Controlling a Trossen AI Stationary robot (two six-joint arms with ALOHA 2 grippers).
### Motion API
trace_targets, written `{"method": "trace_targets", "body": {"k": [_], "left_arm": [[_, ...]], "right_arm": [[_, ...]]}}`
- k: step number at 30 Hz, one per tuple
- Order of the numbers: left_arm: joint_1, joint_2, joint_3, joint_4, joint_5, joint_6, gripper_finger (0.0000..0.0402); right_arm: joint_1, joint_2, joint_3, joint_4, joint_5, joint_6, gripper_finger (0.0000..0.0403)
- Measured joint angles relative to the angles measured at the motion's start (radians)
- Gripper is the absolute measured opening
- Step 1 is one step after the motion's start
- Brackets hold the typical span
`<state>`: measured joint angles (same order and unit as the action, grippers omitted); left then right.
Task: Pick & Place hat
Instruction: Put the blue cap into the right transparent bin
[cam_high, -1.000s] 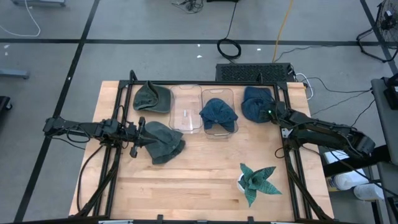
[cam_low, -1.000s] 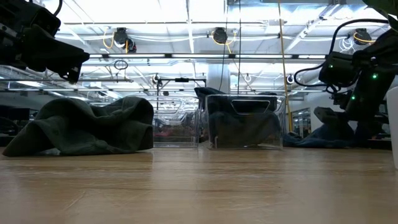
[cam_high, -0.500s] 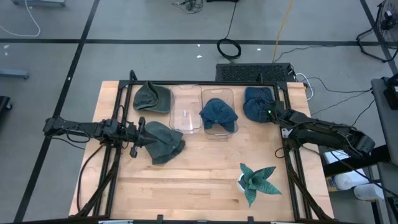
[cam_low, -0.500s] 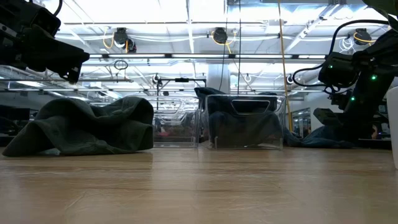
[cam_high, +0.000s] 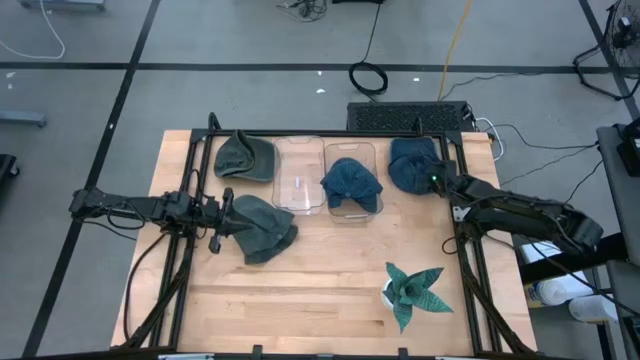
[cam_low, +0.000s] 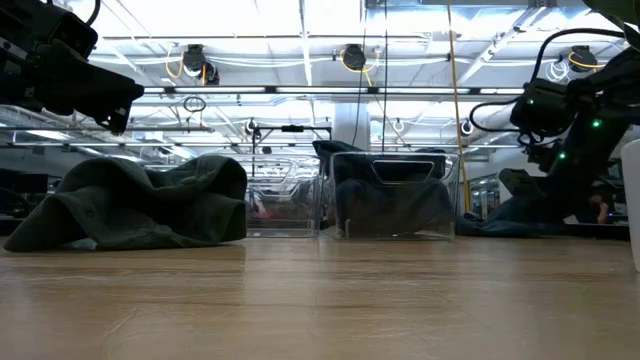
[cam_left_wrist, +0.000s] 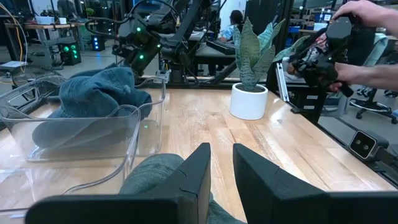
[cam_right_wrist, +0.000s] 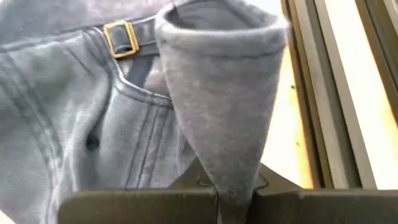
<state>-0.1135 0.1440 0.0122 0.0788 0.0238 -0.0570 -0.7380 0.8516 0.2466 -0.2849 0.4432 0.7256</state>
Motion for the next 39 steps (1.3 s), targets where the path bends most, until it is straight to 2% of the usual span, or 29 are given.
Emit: {"method": "trace_targets", "body": {"k": [6, 14, 25, 32, 39], "left_arm": [[0.000, 0.000, 0.000, 0.000, 0.000, 0.000, 0.0077], [0.000, 0.000, 0.000, 0.000, 0.000, 0.000, 0.0077], [0.000, 0.000, 0.000, 0.000, 0.000, 0.000, 0.0077], [0.000, 0.000, 0.000, 0.000, 0.000, 0.000, 0.0077], [0.000, 0.000, 0.000, 0.000, 0.000, 0.000, 0.0077]], "right_arm": [[0.000, -0.038, 0.018, 0.030, 0.011, -0.076, 0.0000], [0.000, -0.073, 0.138, 0.002, 0.061, -0.204, 0.0000], [0.000, -0.072, 0.338, -0.164, 0.195, -0.393, 0.0000], [0.000, -0.072, 0.416, -0.190, 0.221, -0.490, 0.0000], [0.001, -0.072, 0.475, -0.238, 0.293, -0.596, 0.0000]]}}
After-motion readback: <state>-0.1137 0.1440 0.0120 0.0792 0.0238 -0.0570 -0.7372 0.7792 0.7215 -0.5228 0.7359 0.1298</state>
